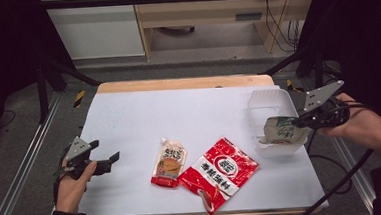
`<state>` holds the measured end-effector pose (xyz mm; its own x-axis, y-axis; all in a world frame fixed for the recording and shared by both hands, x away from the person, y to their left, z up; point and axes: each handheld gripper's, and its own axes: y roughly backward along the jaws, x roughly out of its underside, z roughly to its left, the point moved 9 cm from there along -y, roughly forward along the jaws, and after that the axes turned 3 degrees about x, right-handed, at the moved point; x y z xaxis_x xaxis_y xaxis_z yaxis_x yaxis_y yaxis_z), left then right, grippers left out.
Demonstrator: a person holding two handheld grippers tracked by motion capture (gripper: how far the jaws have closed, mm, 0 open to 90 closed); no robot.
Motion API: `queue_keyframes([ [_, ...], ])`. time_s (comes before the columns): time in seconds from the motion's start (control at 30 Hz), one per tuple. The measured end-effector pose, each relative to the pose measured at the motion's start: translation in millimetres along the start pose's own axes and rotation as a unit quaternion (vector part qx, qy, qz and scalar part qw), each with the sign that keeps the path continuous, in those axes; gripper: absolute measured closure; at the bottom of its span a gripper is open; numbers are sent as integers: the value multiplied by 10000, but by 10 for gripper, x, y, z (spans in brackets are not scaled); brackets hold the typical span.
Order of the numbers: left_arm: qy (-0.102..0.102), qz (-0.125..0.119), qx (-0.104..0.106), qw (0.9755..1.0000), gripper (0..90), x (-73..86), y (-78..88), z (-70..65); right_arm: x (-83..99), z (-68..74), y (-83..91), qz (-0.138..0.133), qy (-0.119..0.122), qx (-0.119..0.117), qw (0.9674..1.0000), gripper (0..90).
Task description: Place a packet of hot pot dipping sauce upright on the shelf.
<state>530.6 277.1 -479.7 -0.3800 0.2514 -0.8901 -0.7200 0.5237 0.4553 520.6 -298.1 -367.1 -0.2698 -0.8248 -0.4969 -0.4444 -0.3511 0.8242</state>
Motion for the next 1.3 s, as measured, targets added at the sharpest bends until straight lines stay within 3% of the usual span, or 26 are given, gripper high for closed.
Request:
queue_keyframes([
  [0.23,-9,35,25,10000,73,9,-9,-15,136,3,-184,-6,-209,-46,9998,900],
  [0.47,-10,31,33,10000,72,9,-14,-26,203,4,-328,9,-367,58,9993,873],
  [0.53,-9,32,39,10000,73,10,-16,-29,204,-23,-329,-36,-483,132,9987,808],
  [0.6,-15,31,35,10000,72,10,-13,-29,209,-67,-310,-4,-660,347,9972,674],
  [0.63,-11,27,29,10000,73,10,-12,-27,192,-77,-294,-60,-754,427,9962,557],
  [0.7,-6,25,31,10000,73,10,-14,-29,141,-100,-250,-134,-916,687,9933,417],
  [0.77,-28,47,34,10000,73,15,-20,-34,72,-81,-220,-246,-861,826,9926,323],
  [0.83,-45,51,37,10000,72,14,-29,-44,-19,-45,-191,-300,-896,967,9908,263],
  [0.9,-76,62,28,9999,73,16,-36,-48,-137,19,-155,-416,-767,1081,9903,215],
  [1.07,-92,102,42,9999,72,28,-38,-50,-486,249,-71,-862,-627,1177,9873,173],
  [1.3,-132,109,-5,9999,72,29,-22,-44,-887,621,-151,-1166,-534,1186,9846,131],
])
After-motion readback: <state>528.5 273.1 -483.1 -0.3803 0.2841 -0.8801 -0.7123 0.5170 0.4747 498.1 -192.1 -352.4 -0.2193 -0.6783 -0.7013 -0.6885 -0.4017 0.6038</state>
